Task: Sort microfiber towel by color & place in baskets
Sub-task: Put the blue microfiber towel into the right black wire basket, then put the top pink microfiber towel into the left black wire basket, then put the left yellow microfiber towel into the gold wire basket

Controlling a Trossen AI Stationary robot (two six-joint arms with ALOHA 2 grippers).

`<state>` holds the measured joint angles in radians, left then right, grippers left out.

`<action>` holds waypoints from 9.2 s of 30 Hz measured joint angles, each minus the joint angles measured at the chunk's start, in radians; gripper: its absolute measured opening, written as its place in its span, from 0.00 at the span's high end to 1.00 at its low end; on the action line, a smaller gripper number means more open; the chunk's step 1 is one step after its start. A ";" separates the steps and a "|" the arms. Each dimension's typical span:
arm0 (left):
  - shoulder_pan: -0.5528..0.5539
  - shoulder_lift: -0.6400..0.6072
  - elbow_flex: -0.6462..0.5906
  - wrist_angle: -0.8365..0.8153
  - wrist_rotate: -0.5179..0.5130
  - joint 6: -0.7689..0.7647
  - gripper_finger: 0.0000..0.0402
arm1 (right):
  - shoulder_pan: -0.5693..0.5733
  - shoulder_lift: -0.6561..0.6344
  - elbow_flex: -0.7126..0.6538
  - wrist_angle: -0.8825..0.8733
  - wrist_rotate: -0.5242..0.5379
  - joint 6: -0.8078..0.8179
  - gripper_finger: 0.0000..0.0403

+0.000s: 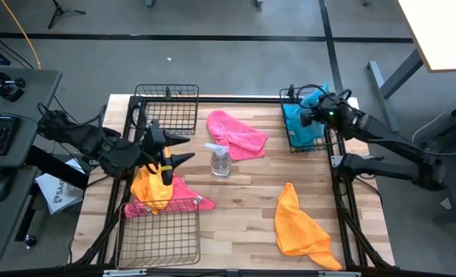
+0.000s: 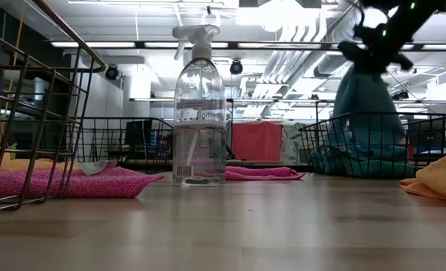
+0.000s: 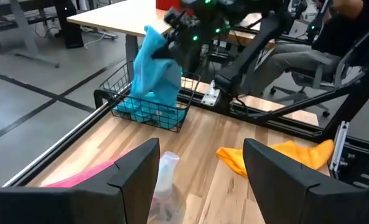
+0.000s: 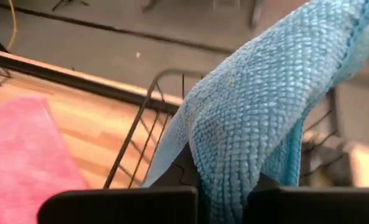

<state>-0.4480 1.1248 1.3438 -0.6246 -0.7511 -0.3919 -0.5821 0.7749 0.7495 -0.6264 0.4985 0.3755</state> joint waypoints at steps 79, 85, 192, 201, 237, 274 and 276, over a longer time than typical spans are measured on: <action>-0.037 -0.176 0.001 0.026 -0.006 0.106 0.46 | 0.281 1.004 0.441 -0.060 -0.323 0.010 0.94; -0.035 -0.159 0.001 -0.014 -0.166 0.267 0.46 | 0.250 0.863 0.599 -0.048 -0.287 -0.018 0.98; 0.182 -0.189 -0.755 -0.396 0.545 -1.160 0.46 | 0.746 0.191 0.078 -0.110 -0.157 0.585 0.20; 0.182 -0.090 -0.805 -0.341 0.534 -1.178 0.47 | 0.746 0.201 0.078 -0.060 -0.128 0.559 0.20; 0.080 -0.212 -0.315 0.250 0.354 -0.145 1.00 | 0.746 0.201 0.080 -0.042 -0.090 0.558 0.20; -0.454 0.045 -0.318 -0.050 0.445 -0.991 1.00 | 0.746 0.202 0.080 0.003 -0.068 0.491 0.20; -0.455 0.072 -0.317 -0.143 0.397 -1.041 1.00 | 0.746 0.202 0.080 0.008 -0.067 0.487 0.20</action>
<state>-0.9027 1.1967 1.0264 -0.7675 -0.3545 -1.4327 0.1635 0.9768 0.8291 -0.6182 0.4315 0.8627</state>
